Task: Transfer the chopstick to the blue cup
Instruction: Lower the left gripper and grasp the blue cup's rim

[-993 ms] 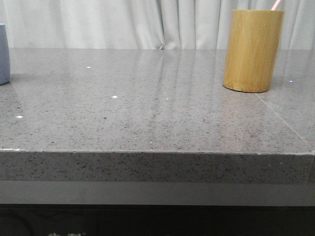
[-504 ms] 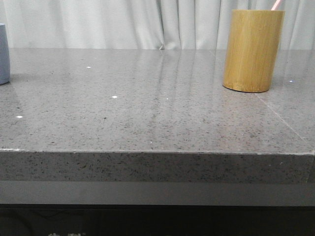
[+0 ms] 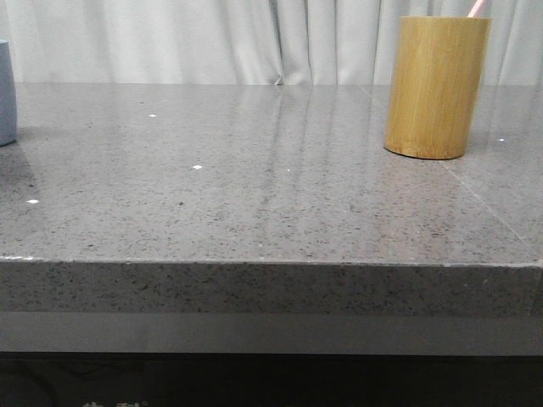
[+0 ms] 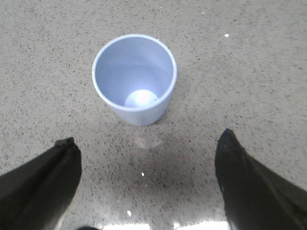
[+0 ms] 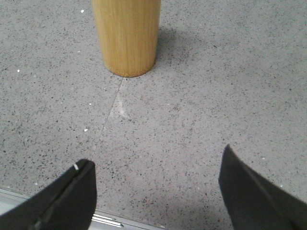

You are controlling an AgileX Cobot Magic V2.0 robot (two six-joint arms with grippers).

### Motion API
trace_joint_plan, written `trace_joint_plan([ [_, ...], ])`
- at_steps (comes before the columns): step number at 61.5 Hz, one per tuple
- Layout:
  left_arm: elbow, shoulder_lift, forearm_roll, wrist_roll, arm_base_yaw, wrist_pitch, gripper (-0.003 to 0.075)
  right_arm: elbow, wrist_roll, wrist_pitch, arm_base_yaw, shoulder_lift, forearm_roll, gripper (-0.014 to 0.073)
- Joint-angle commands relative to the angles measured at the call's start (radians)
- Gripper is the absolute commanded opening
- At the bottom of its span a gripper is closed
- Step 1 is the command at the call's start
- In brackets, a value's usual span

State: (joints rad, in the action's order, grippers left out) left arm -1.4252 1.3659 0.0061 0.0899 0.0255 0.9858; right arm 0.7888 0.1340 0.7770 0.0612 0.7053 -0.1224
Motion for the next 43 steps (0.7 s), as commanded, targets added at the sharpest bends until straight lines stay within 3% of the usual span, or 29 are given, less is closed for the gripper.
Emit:
trace_joint_plan([
  [1,-0.127,0.053,0.026,-0.021,0.003,0.015,0.0568,0.033,0.010,-0.070,-0.001,0.008,-0.007,0.0549],
  [23,-0.426,0.345,0.019,-0.030,-0.074,0.182,0.0568,0.033,0.010,-0.070,-0.001,0.008,-0.008,0.0549],
  [43,-0.475,0.464,0.014,-0.029,-0.086,0.149,0.0553,0.033,0.010,-0.070,-0.001,0.008,-0.008,0.0549],
])
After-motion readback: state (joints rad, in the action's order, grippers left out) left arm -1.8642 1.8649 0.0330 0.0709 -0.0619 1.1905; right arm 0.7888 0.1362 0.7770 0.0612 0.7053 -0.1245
